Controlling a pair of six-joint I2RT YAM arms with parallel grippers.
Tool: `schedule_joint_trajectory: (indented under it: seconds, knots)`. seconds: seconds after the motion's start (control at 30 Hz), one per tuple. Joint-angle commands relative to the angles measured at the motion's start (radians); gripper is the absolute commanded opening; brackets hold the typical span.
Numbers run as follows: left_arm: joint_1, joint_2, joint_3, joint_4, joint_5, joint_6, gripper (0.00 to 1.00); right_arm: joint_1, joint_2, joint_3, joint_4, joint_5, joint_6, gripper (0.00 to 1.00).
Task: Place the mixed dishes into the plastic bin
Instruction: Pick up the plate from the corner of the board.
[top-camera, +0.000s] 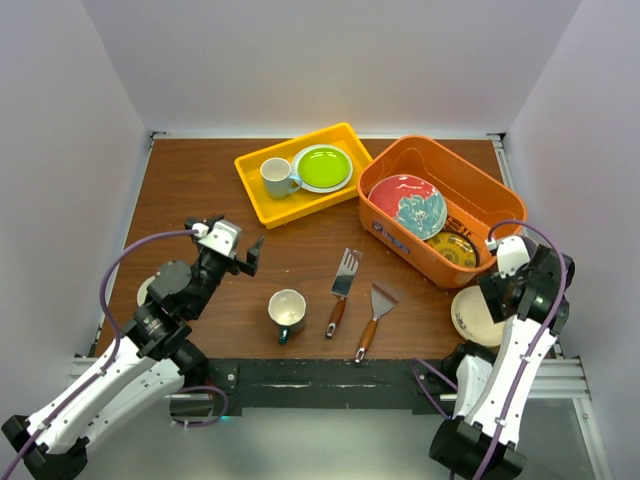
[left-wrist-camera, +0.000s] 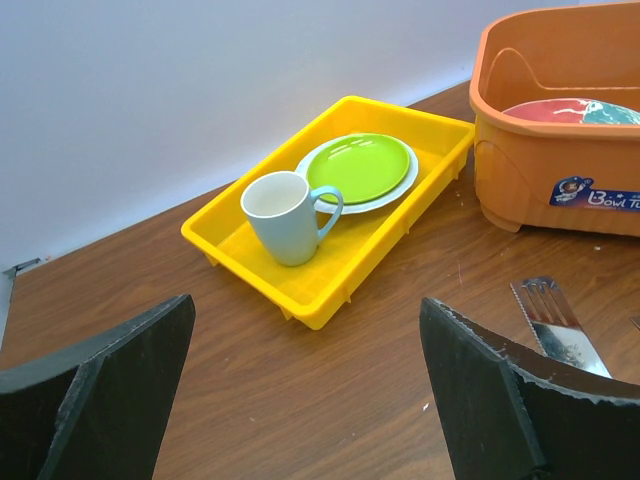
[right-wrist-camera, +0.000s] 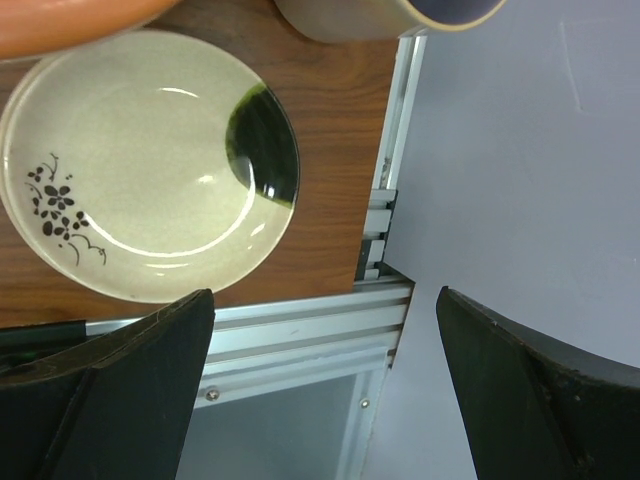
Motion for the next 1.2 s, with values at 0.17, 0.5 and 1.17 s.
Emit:
schedule_joint_trajectory:
  seconds: [0.17, 0.5, 1.17]
  knots:
    - [0.006, -0.001, -0.006, 0.049, 0.015, -0.017, 1.00, -0.162, 0.093, -0.104, 0.101, -0.112, -0.170, 0.96]
    - [0.006, 0.021, -0.006, 0.048, 0.008, -0.015, 1.00, -0.299, 0.363, -0.131, 0.139, -0.310, -0.341, 0.92]
    - [0.007, 0.044, -0.006, 0.045, 0.000, -0.012, 1.00, -0.366, 0.529, -0.150, 0.230, -0.428, -0.384, 0.87]
